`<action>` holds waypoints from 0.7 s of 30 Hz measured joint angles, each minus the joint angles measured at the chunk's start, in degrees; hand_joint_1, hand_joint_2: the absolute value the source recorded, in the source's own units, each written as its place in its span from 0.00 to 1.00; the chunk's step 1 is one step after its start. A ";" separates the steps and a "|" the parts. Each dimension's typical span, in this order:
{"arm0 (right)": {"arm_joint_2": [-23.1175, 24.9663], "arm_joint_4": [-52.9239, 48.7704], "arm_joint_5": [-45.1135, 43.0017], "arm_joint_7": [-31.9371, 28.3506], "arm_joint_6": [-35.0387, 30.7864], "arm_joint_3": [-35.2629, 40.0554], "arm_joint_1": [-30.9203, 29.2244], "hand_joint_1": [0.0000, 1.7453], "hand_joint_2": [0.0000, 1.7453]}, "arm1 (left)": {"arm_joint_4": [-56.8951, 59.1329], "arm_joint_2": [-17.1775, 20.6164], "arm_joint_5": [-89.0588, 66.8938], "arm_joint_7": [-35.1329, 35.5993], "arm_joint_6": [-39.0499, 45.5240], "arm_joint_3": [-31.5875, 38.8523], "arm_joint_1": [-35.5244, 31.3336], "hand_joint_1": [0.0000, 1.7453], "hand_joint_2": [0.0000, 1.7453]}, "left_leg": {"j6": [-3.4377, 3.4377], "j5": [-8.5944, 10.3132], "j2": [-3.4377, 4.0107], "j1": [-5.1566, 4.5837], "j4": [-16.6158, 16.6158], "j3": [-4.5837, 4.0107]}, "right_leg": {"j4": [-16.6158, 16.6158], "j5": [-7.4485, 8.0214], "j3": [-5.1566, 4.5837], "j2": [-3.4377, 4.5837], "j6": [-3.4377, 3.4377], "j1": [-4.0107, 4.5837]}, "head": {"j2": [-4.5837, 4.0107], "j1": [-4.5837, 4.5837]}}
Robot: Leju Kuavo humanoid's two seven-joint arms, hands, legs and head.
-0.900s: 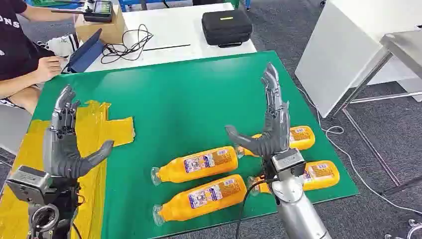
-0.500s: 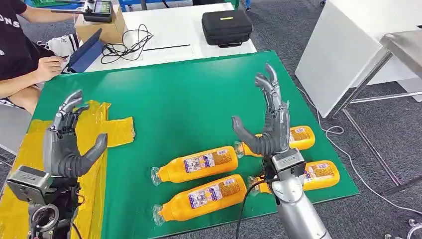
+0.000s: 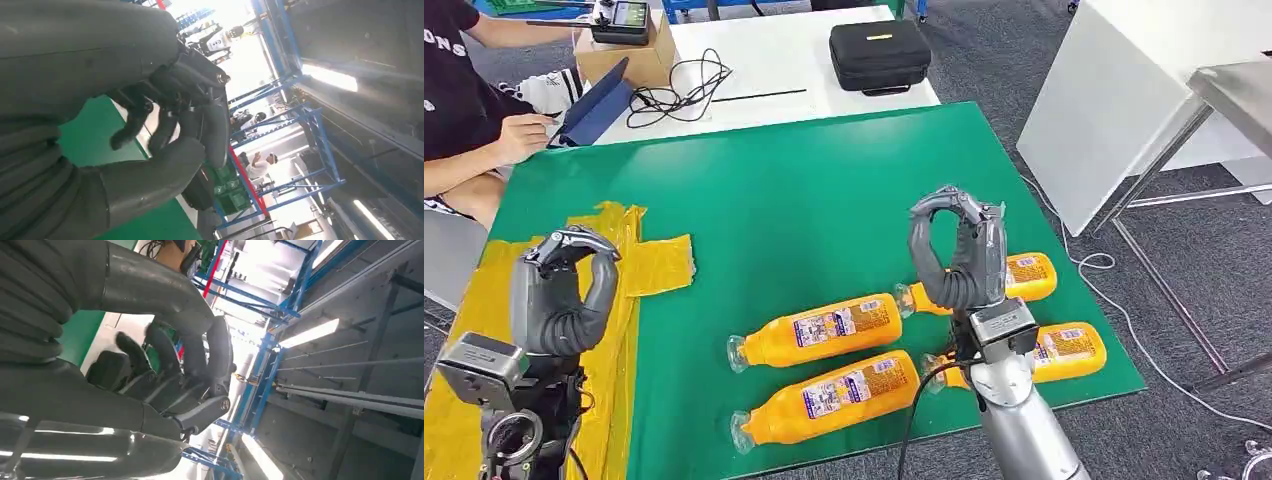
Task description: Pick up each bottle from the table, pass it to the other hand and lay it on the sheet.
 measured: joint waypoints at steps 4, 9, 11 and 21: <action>0.00 0.00 0.00 0.00 0.00 0.00 0.00 1.00 1.00 | 0.00 0.00 0.00 0.00 0.00 0.00 0.00 1.00 1.00 | 0.00 0.00 0.00 0.00 0.00 0.00 | 0.00 0.00 0.00 0.00 0.00 0.00 | 0.00 0.00; 0.17 0.00 1.06 -0.91 -1.08 0.00 0.33 0.00 1.00 | 0.02 -0.30 -1.34 -1.90 1.49 -0.08 -0.05 0.01 1.00 | 0.00 0.00 0.01 0.00 0.02 0.05 | -0.02 0.00 -0.05 0.01 0.00 0.00 | 0.00 -0.02; 1.91 0.00 5.02 -6.19 -6.52 0.55 3.23 0.00 1.00 | 1.05 -3.31 -6.48 -9.06 8.85 -2.07 -0.86 0.00 1.00 | 0.00 0.00 -0.25 0.00 0.02 0.00 | -0.02 -0.04 0.00 -0.18 0.01 0.00 | 0.00 0.04; 2.86 -0.11 15.67 -6.84 -19.69 4.20 6.98 0.00 1.00 | 4.15 -5.22 -7.32 -10.29 17.79 -10.12 -3.11 0.00 1.00 | -0.03 -0.06 -0.20 -0.02 0.02 -0.04 | -0.02 -0.02 -0.04 -0.11 0.02 -0.03 | 0.00 0.00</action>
